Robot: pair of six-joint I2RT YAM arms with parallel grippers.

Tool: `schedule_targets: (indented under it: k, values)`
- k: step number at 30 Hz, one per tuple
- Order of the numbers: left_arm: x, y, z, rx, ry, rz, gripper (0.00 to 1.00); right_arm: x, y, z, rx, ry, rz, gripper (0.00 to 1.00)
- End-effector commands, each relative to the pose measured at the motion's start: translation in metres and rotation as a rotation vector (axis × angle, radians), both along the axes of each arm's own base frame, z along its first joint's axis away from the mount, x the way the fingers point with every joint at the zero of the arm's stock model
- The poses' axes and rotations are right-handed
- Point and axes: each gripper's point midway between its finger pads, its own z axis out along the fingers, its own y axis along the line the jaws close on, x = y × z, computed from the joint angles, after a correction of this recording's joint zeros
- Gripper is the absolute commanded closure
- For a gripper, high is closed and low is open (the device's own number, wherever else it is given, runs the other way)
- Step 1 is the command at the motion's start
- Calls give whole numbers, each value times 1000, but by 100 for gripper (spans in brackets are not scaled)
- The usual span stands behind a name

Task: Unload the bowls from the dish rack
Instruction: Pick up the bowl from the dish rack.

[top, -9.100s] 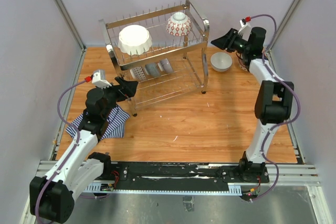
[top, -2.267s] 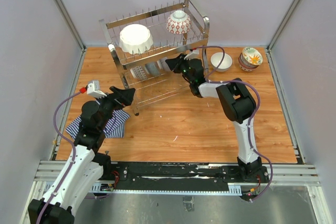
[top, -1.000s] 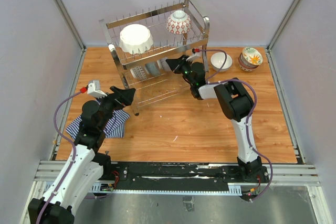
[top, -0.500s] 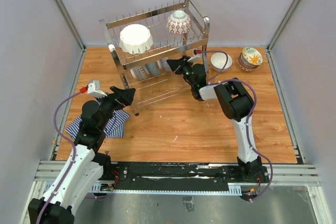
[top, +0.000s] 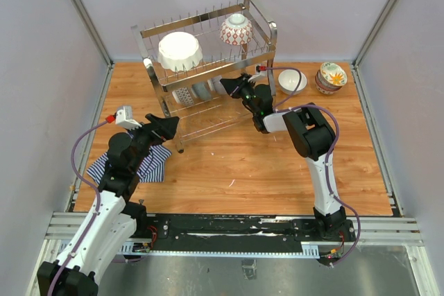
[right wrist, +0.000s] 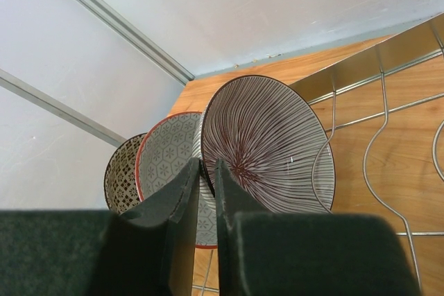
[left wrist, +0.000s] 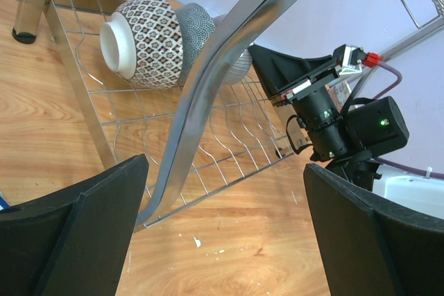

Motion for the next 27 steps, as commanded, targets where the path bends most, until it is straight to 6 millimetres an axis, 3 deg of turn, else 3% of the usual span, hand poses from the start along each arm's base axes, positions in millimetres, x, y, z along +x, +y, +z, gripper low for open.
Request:
schedule_targets:
  k: [1,27]
  values:
    - [1,-3,12,1,-47,-10,0,4,-1,3,65,52,22,99]
    - [0,-2,12,-5,-45,-10,0,6,-3,22,106,56,1,99]
